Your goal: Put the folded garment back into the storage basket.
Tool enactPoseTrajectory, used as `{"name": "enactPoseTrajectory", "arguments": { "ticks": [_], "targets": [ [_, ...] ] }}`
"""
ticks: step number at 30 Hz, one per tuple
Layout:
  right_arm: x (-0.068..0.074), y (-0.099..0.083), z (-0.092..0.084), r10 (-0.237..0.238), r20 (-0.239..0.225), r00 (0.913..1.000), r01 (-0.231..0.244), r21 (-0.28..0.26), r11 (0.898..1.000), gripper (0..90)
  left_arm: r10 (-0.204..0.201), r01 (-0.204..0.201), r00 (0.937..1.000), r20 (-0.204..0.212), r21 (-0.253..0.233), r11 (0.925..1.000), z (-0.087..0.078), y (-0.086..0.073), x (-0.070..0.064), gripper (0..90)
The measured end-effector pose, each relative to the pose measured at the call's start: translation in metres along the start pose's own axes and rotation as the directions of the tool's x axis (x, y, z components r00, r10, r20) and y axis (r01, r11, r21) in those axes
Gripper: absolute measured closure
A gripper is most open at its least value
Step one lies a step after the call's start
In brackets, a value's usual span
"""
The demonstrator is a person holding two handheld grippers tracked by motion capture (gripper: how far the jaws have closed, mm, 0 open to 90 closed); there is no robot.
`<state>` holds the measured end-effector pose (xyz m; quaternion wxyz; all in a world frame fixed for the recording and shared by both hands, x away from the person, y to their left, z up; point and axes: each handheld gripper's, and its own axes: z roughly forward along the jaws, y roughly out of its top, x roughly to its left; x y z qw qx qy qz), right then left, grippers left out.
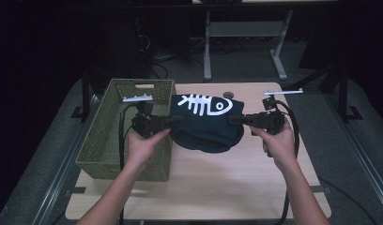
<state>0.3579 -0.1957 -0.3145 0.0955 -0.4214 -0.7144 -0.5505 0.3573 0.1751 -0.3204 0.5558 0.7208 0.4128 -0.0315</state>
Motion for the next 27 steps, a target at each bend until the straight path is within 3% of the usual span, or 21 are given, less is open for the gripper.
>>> {"name": "enactPoseTrajectory", "arguments": {
  "ticks": [8,27],
  "targets": [
    [0.003,0.005,0.009,-0.003,-0.028,0.9996,0.003,0.000,1.000,71.2,-0.004,0.004,1.0000,-0.007,-0.001,1.0000,-0.011,0.001,0.004,64.3],
    [0.017,0.018,0.037,-0.021,-0.042,0.9989,0.022,0.024,0.999,71.3,-0.017,0.017,0.9993,-0.034,-0.017,0.9997,-0.038,0.005,0.015,64.0]
  ]
}}
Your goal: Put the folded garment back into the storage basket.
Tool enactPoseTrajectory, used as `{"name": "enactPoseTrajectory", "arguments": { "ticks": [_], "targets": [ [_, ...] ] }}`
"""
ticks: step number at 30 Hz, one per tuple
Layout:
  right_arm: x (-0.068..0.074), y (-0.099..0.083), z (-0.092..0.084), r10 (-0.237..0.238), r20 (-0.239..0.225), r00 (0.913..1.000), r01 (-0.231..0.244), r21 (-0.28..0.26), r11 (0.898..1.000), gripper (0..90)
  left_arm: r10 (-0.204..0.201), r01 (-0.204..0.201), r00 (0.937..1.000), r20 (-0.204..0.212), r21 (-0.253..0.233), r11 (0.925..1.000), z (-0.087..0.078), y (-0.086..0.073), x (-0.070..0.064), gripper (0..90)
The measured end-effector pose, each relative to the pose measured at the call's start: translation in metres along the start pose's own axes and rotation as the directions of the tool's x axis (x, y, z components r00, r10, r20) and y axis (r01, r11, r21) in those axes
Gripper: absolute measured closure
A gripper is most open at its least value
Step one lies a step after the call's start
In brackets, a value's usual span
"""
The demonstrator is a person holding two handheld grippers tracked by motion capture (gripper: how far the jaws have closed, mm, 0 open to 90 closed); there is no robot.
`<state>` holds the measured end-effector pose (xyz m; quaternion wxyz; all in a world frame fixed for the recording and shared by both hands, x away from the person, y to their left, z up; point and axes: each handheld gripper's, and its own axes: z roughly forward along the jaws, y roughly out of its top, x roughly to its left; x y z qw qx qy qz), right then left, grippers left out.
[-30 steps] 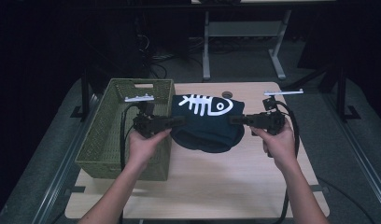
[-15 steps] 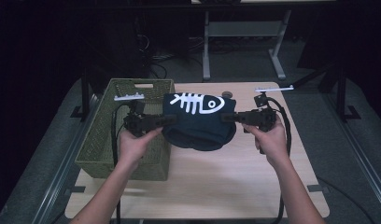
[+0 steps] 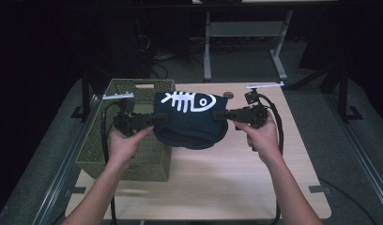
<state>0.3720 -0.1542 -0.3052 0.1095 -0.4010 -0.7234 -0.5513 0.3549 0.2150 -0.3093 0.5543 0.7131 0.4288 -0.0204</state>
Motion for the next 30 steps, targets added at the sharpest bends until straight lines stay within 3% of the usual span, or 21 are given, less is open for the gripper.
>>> {"name": "enactPoseTrajectory", "arguments": {
  "ticks": [8,30],
  "targets": [
    [0.004,0.006,0.012,-0.022,-0.005,0.9997,0.022,0.002,1.000,71.3,-0.013,0.013,0.9999,-0.006,-0.008,0.9999,-0.011,0.001,0.007,64.0],
    [0.017,0.014,0.052,-0.025,-0.015,0.9996,0.025,0.039,0.999,71.3,-0.051,0.050,0.9971,-0.057,-0.023,0.9985,-0.043,-0.004,0.030,63.3]
  ]
}}
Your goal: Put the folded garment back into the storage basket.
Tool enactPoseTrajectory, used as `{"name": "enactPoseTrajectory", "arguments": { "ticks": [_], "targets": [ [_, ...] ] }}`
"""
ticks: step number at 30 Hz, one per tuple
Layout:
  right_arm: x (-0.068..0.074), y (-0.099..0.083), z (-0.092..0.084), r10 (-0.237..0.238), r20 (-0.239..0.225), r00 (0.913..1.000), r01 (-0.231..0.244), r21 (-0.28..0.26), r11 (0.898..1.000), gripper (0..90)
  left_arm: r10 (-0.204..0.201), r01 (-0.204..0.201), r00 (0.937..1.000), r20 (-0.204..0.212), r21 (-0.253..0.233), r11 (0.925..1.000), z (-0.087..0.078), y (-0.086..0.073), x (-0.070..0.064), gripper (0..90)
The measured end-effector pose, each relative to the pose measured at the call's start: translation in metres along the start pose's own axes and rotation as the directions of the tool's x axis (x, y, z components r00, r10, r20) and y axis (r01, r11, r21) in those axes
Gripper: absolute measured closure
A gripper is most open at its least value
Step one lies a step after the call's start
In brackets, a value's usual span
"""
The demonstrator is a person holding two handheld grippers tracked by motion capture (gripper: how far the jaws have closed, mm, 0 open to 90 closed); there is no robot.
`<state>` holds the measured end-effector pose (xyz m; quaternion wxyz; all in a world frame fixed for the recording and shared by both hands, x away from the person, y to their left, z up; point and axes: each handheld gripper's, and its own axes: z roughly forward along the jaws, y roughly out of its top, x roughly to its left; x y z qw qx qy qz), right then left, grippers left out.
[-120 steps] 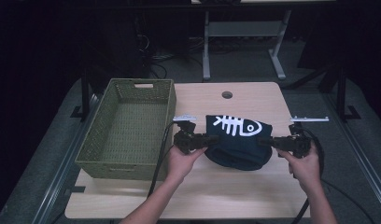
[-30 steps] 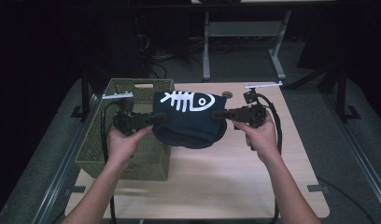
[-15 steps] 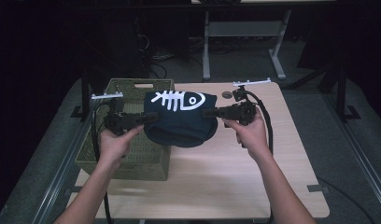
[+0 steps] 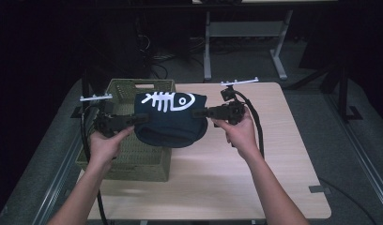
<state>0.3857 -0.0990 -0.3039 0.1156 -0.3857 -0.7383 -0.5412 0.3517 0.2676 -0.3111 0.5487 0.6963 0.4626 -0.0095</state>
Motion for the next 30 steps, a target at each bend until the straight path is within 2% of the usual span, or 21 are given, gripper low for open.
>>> {"name": "enactPoseTrajectory", "arguments": {
  "ticks": [9,30],
  "targets": [
    [0.007,0.003,0.018,-0.009,-0.003,1.0000,0.009,0.005,1.000,71.4,-0.008,0.008,0.9995,-0.030,-0.003,1.0000,-0.014,0.000,0.007,62.9],
    [0.014,0.011,0.050,-0.020,-0.011,0.9997,0.020,0.028,0.999,71.3,-0.034,0.032,0.9967,-0.074,-0.021,0.9993,-0.035,-0.001,0.027,62.5]
  ]
}}
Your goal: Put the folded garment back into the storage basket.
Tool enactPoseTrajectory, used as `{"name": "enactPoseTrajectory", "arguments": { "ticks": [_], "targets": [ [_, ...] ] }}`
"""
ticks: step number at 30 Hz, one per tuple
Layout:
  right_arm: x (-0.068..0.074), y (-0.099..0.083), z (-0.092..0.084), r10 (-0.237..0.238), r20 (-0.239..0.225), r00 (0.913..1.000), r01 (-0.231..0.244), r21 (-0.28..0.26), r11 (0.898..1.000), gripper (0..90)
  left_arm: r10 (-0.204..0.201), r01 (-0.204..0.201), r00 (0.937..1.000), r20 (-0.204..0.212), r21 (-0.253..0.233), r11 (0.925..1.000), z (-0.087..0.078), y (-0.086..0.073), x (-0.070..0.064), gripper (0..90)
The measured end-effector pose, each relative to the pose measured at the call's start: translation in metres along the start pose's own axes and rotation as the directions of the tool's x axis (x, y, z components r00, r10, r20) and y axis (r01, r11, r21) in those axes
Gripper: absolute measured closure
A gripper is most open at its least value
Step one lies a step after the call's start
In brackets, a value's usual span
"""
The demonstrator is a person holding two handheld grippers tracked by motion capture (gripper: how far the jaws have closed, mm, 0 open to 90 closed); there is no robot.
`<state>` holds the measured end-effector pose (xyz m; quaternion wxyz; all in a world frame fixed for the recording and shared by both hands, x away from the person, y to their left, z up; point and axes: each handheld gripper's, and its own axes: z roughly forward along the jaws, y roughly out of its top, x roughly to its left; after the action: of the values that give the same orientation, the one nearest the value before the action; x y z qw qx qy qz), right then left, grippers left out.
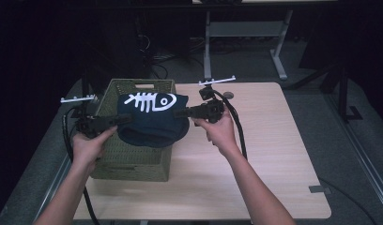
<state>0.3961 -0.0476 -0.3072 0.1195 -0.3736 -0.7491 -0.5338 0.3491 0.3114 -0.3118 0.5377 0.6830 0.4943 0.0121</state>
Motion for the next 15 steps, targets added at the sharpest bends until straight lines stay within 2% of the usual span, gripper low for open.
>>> {"name": "enactPoseTrajectory", "arguments": {
  "ticks": [15],
  "targets": [
    [0.004,0.005,0.022,0.001,0.007,1.0000,-0.002,0.019,1.000,71.3,-0.023,0.023,0.9992,-0.032,-0.006,0.9997,-0.010,-0.002,0.015,62.1]
  ]
}}
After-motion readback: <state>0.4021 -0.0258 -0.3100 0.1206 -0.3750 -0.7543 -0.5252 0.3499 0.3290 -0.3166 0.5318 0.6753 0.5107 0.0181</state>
